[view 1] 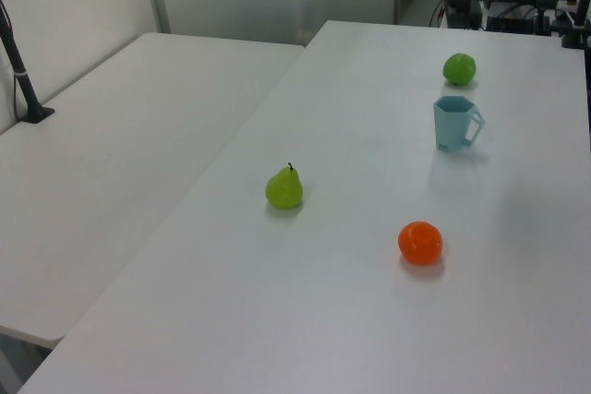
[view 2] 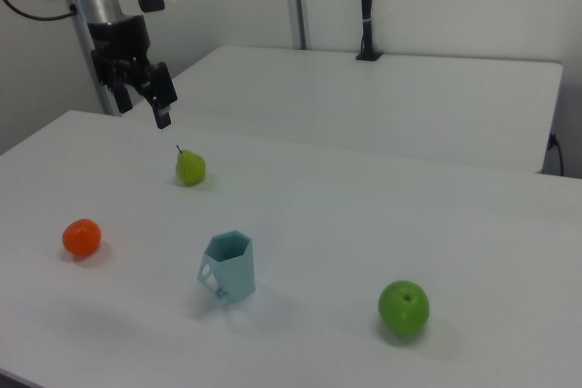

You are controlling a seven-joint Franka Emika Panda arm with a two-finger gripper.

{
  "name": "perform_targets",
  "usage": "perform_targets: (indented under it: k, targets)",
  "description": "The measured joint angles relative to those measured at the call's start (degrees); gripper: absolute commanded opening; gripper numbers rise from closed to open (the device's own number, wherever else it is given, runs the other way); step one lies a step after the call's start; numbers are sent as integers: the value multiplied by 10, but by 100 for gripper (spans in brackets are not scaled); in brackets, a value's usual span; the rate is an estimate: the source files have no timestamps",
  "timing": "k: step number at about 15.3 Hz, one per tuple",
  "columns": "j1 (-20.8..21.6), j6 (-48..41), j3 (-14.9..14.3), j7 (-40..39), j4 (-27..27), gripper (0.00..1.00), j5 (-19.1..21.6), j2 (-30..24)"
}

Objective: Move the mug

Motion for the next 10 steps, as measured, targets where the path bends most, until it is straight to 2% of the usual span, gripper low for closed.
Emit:
perform_targets:
  k: [3, 6, 8, 10]
  targets:
    - [9, 24, -8, -8, 11, 100, 0, 11]
    - [46, 80, -46, -51, 11, 100, 0, 26]
    - [61, 87, -70, -88, 11, 100, 0, 31]
    - [62, 87, -74, -93, 11, 100, 7, 31]
